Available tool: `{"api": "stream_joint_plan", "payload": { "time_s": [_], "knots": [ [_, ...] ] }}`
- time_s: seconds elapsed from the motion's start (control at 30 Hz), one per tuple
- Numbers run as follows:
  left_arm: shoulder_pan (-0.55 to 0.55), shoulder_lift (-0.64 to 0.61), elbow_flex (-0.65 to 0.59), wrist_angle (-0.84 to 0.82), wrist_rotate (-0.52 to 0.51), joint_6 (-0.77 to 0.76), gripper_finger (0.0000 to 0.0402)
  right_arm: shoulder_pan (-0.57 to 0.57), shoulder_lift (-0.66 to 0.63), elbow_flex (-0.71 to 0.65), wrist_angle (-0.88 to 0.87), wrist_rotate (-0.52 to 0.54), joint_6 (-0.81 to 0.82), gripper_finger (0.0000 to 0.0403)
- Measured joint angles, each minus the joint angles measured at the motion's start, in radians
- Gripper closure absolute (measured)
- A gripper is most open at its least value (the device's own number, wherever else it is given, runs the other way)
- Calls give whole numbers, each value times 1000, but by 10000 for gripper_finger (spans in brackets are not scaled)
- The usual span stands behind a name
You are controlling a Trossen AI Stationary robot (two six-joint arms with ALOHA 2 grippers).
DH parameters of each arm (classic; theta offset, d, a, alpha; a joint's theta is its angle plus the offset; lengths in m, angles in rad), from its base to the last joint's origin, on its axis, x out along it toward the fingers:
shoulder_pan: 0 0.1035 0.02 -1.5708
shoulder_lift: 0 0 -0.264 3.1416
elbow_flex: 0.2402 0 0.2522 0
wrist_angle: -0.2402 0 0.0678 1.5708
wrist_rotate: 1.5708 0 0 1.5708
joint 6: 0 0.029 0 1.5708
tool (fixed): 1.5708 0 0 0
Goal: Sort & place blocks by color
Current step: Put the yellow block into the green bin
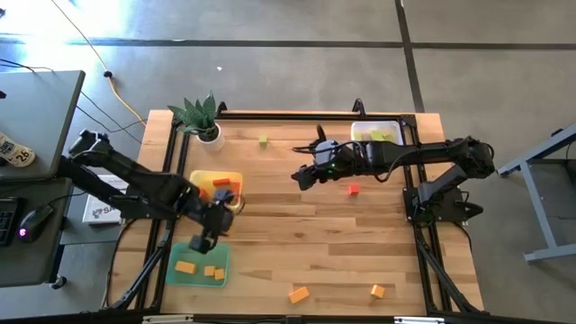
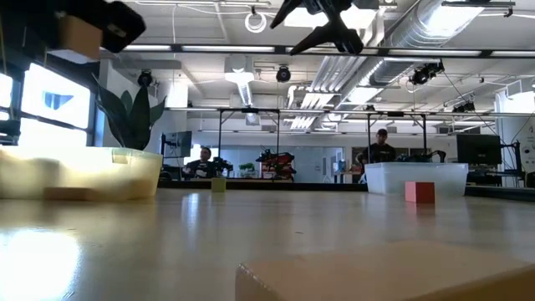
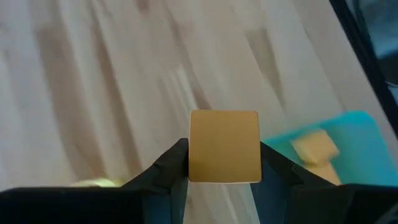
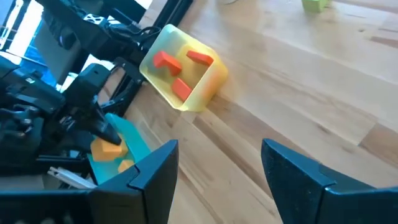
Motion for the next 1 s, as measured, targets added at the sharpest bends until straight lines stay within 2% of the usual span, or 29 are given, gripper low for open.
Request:
{"api": "stream_joint_plan", "payload": {
  "time_s": [0.23, 0.5, 0.7, 1.0],
  "knots": [
    [-200, 2, 0, -116, 1, -163, 287, 25, 0, 0, 1, 17, 21, 187],
    [-365, 8, 0, -129, 1, -292, 287, 33, 0, 0, 1, 38, 26, 187],
    [-421, 78, 0, -127, 0, -301, 287, 33, 0, 0, 1, 38, 26, 187],
    [-417, 215, 0, -121, 44, -246, 286, 33, 0, 0, -32, 28, 50, 187]
  ]
}}
